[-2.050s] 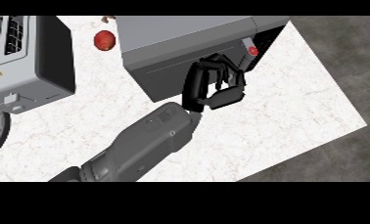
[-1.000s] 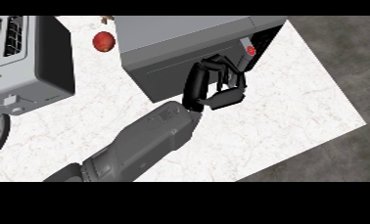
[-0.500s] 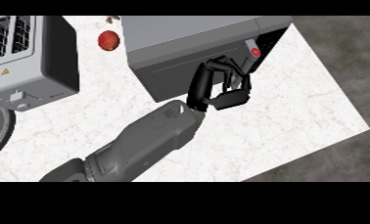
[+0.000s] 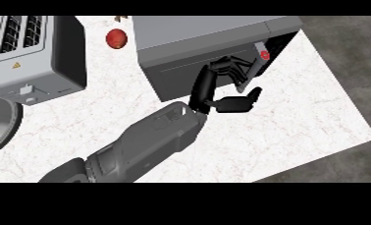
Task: Pick up the milk, place it into the microwave and close the microwave
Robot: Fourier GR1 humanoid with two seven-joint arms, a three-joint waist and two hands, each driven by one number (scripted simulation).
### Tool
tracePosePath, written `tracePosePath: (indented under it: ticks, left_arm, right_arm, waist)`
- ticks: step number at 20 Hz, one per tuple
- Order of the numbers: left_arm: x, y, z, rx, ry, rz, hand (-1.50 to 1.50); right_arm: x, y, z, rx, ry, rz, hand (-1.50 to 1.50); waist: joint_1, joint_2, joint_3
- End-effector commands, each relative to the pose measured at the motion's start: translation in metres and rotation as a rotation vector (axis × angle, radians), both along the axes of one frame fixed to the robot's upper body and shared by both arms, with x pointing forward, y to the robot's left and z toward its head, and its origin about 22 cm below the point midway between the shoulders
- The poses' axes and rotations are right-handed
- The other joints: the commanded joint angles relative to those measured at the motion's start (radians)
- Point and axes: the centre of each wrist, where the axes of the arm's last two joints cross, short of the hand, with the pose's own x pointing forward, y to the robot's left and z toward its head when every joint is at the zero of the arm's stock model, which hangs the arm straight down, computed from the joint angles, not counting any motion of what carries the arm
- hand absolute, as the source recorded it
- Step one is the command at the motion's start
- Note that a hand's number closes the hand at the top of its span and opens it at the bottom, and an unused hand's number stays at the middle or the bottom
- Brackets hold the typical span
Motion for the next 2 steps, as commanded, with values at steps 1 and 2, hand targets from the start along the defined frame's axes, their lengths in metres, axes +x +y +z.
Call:
tracePosePath:
  ticks: [1,2]
  left_arm:
    - [0.0208,0.0381,-0.0334,0.058,0.146,0.261,-1.5]
    - [0.0221,0.0372,-0.0308,0.047,0.159,0.266,-1.5]
  right_arm:
    - [-0.0047,-0.0011,0.0039,-0.015,0.001,-0.004,-1.5]
    - [-0.007,-0.001,-0.002,-0.013,0.032,-0.005,-1.5]
  waist:
    - [0.028,0.009,-0.001]
    - [0.019,0.008,0.0]
